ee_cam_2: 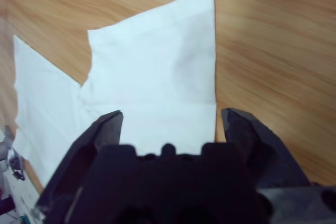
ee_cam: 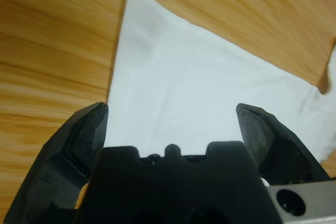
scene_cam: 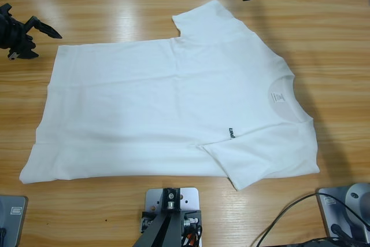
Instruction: Fold clothes
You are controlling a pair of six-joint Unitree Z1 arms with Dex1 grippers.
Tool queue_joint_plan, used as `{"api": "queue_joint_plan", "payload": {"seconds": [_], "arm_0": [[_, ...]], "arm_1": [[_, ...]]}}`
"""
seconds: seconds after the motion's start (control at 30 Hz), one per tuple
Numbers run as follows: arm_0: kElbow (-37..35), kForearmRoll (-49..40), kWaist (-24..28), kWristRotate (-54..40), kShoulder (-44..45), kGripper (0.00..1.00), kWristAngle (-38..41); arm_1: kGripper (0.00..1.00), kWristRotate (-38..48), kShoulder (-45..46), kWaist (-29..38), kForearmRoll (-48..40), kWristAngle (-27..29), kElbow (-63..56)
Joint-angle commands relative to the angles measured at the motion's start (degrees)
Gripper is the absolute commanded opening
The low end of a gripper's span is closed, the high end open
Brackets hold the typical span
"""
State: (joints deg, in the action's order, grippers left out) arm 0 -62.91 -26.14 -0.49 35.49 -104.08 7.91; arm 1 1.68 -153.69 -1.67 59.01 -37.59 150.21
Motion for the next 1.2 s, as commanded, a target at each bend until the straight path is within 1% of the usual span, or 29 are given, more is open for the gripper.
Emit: {"api": "queue_joint_plan", "payload": {"seconds": [0.03, 0.2, 0.27, 0.3, 0.33, 0.37, 0.4, 0.47, 0.57, 0.8, 0.93, 1.2], "arm_0": [[0.5, 0.0, -1.1, 1.7, -3.6, 0.927, -3.6], [1.2, -0.1, -2.1, 1.6, -3.7, 0.931, -3.6], [1.2, -0.4, -2.7, 1.6, -3.6, 0.93, -3.6], [1.2, -0.4, -2.9, 1.7, -3.7, 0.931, -3.6], [1.2, -0.4, -3.0, 1.7, -3.7, 0.931, -3.6], [1.3, -0.4, -3.0, 1.7, -3.8, 0.931, -3.6], [1.3, -0.4, -3.0, 1.7, -4.0, 0.931, -3.6], [1.4, -0.3, -3.0, 1.7, -4.4, 0.931, -3.7], [1.4, -0.3, -3.3, 1.7, -4.9, 0.931, -3.7], [2.0, -0.2, -3.4, 1.7, -4.8, 0.931, -4.1], [2.1, -0.2, -3.6, 1.6, -5.1, 0.93, -4.1], [2.3, 0.0, -5.0, 1.8, -6.5, 0.93, -4.7]], "arm_1": [[0.777, 0.0, -7.1, 1.7, 0.9, 1.7, 3.4], [0.784, 3.0, -10.0, 6.1, -3.7, 0.1, 8.5], [0.784, 3.8, -10.8, 6.6, -3.9, 0.2, 9.8], [0.786, 3.7, -10.8, 6.5, -3.3, 0.3, 9.9], [0.811, 3.3, -10.7, 5.9, -2.5, 0.6, 10.0], [0.861, 2.7, -10.3, 5.3, -1.6, 1.5, 10.5], [0.874, 2.1, -9.8, 4.7, -0.5, 2.7, 11.2], [0.876, 0.6, -8.6, 3.4, 1.3, 4.6, 12.2], [0.872, -0.8, -8.0, 2.2, 2.8, 5.3, 12.4], [0.872, -1.6, -9.9, 0.7, 3.0, 7.3, 13.9], [0.872, -2.3, -9.1, -0.1, 3.0, 7.2, 16.6], [0.872, -2.4, -4.3, -0.1, 5.3, 6.6, 16.7]]}}
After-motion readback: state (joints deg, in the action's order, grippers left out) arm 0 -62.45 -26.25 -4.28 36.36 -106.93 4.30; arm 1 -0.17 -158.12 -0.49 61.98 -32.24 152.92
